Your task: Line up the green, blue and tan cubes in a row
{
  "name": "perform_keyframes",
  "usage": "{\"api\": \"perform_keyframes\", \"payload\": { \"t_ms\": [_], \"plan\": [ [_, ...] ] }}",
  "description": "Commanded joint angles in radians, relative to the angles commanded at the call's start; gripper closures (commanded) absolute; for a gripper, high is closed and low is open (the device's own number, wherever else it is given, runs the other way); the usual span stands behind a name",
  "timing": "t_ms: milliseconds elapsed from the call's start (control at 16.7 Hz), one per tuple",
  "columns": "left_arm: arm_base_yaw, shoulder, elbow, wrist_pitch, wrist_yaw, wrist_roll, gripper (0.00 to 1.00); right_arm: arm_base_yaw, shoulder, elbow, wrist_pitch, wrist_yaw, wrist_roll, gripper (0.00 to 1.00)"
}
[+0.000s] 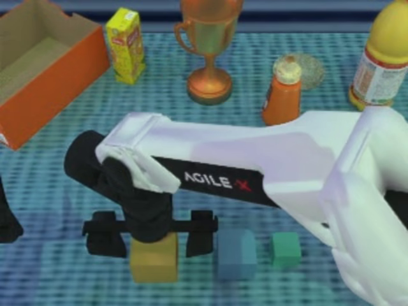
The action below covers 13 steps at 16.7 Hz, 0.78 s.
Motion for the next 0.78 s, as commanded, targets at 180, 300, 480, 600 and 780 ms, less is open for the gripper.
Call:
{"api": "perform_keyframes", "payload": {
  "t_ms": [180, 300, 480, 600, 780],
  "plan": [
    [0.000, 0.000, 0.000, 0.000, 0.000, 0.000, 0.00, -0.002, 0.000, 0.000, 0.000, 0.000, 0.000, 0.00],
    [0.000, 0.000, 0.000, 0.000, 0.000, 0.000, 0.00, -0.002, -0.003, 0.017, -0.017, 0.000, 0.001, 0.00],
    [0.000, 0.000, 0.000, 0.000, 0.000, 0.000, 0.00, 0.005, -0.017, 0.099, -0.120, -0.001, 0.000, 0.00],
    [0.000, 0.000, 0.000, 0.000, 0.000, 0.000, 0.00, 0.007, -0.031, 0.162, -0.201, 0.000, 0.000, 0.00],
    [0.000, 0.000, 0.000, 0.000, 0.000, 0.000, 0.00, 0.008, -0.043, 0.203, -0.245, -0.001, 0.000, 0.00]
  ]
}}
